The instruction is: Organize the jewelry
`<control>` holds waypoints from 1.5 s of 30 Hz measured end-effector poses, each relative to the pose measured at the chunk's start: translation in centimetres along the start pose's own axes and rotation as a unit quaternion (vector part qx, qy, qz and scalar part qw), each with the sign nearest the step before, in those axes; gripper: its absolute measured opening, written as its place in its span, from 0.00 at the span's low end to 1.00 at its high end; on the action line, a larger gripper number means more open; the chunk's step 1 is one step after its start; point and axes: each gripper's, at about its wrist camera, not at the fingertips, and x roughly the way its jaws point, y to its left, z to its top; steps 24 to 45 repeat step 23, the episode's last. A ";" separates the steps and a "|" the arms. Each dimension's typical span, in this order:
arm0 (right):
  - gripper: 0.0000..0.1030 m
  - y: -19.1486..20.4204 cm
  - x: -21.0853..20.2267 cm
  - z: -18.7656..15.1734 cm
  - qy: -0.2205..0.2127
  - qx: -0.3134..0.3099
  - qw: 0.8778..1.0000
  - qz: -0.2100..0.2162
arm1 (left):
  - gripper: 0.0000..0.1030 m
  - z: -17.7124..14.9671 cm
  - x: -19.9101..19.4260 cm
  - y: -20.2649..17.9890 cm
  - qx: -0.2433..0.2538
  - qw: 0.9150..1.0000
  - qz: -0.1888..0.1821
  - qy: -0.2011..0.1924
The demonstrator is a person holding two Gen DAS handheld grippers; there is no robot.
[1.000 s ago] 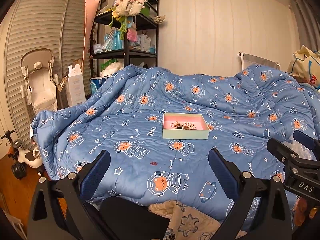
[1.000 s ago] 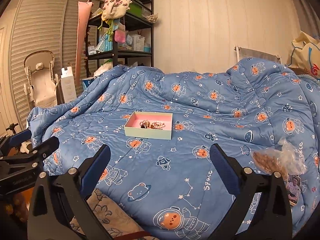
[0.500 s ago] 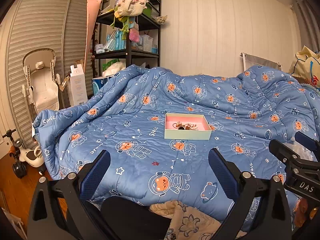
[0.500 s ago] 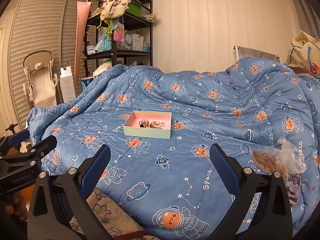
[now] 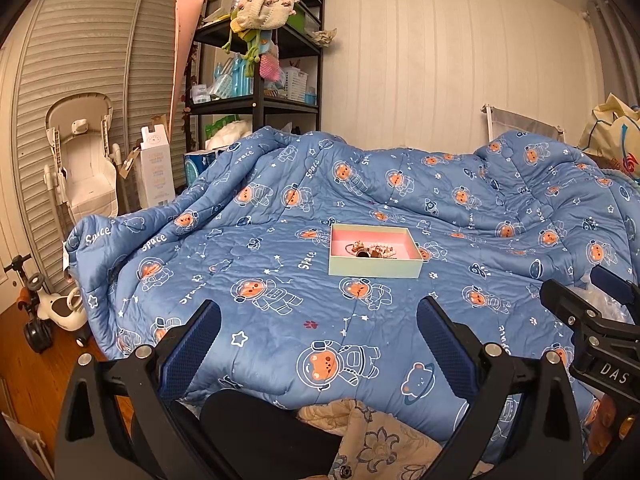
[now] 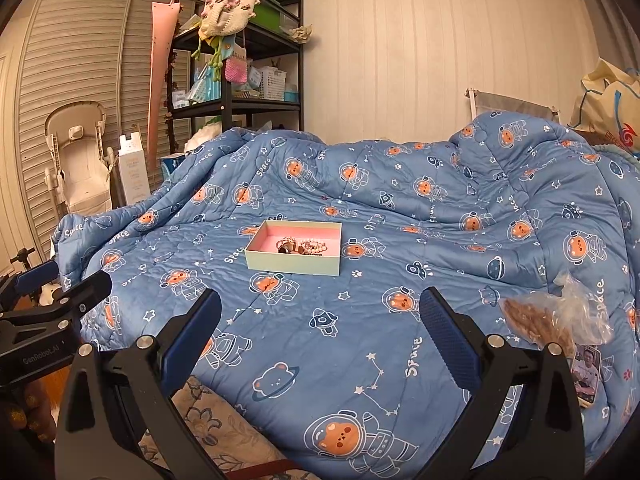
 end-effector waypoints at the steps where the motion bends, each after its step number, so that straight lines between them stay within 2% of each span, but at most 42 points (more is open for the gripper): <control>1: 0.95 0.0 0.0 0.0 0.000 0.000 1.000 0.000 | 0.94 0.0 0.0 -0.1 0.000 1.000 0.001 0.000; 13: 0.95 0.1 0.1 -0.1 0.002 -0.001 1.000 0.001 | 0.94 -0.1 0.1 0.3 -0.013 1.000 0.001 0.000; 45: 0.95 0.3 0.3 -0.2 0.004 -0.003 1.000 0.003 | 0.94 0.0 0.4 0.2 -0.008 1.000 0.005 0.008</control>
